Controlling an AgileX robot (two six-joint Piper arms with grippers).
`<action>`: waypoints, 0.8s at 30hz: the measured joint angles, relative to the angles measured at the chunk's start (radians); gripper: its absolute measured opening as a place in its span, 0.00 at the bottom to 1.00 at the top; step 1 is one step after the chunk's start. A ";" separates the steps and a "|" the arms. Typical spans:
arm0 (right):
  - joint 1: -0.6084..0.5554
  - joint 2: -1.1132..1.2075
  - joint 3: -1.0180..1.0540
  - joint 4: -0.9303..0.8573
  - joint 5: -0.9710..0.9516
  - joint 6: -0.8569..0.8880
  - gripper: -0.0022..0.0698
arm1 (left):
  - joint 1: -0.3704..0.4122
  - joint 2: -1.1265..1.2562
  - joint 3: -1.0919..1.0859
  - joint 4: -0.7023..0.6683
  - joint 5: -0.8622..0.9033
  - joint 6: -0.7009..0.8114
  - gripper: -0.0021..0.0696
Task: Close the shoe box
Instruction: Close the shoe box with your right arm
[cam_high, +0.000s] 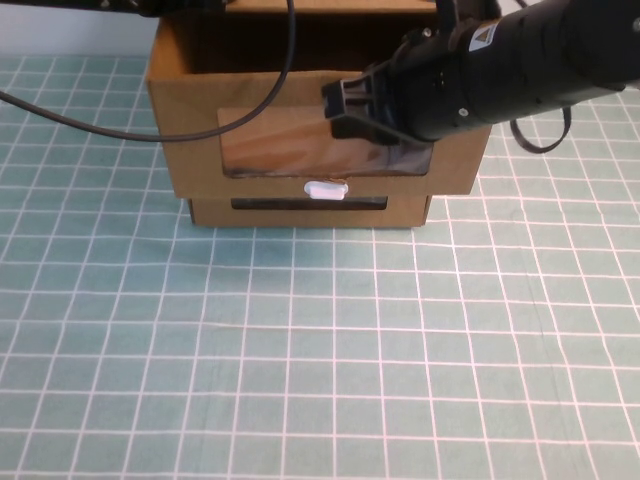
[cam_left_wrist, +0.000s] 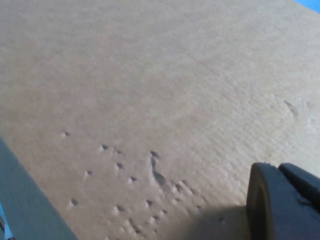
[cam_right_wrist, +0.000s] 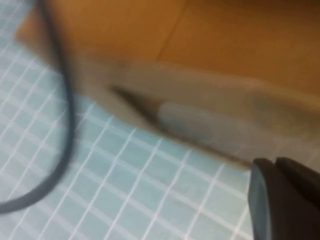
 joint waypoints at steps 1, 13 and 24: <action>0.000 0.000 -0.002 0.023 0.013 -0.022 0.01 | 0.000 0.000 0.000 0.000 0.002 0.000 0.02; 0.023 0.000 -0.004 0.053 -0.114 -0.136 0.01 | 0.000 0.000 -0.002 0.000 0.011 0.000 0.02; 0.023 0.036 -0.006 0.060 -0.160 -0.139 0.01 | 0.000 0.000 -0.002 0.000 0.014 0.000 0.02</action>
